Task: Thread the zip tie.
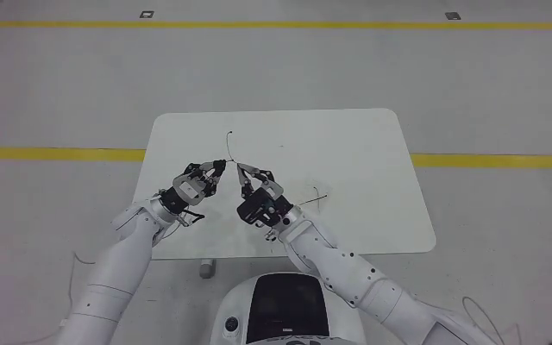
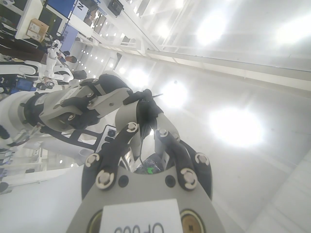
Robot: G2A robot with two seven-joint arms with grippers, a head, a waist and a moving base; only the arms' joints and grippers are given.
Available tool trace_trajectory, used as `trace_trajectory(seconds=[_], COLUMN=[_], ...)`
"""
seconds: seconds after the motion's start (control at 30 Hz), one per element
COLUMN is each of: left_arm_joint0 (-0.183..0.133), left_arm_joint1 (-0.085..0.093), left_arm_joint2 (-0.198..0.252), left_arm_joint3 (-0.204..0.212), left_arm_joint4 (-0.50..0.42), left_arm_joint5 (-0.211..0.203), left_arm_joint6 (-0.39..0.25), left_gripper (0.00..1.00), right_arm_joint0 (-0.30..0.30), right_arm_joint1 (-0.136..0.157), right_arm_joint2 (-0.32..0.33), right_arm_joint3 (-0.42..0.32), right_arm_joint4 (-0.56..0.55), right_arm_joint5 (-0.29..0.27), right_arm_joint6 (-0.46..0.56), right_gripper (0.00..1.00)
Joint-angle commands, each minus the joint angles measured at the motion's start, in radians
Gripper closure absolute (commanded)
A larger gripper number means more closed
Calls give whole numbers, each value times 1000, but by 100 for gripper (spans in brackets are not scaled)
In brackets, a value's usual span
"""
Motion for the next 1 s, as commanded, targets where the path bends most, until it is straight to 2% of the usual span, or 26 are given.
trace_trajectory(seconds=[0.0, 0.97], left_arm_joint0=[0, 0], left_arm_joint1=[0, 0], left_arm_joint2=[0, 0], left_arm_joint3=[0, 0], left_arm_joint4=[0, 0], left_arm_joint5=[0, 0], left_arm_joint6=[0, 0], left_gripper=[100, 100], right_arm_joint0=[-1, -20], right_arm_joint1=[1, 21], right_arm_joint2=[1, 29], right_arm_joint3=[-1, -16], right_arm_joint4=[0, 0], right_arm_joint5=[1, 7], right_arm_joint6=[0, 9], right_gripper=[100, 100])
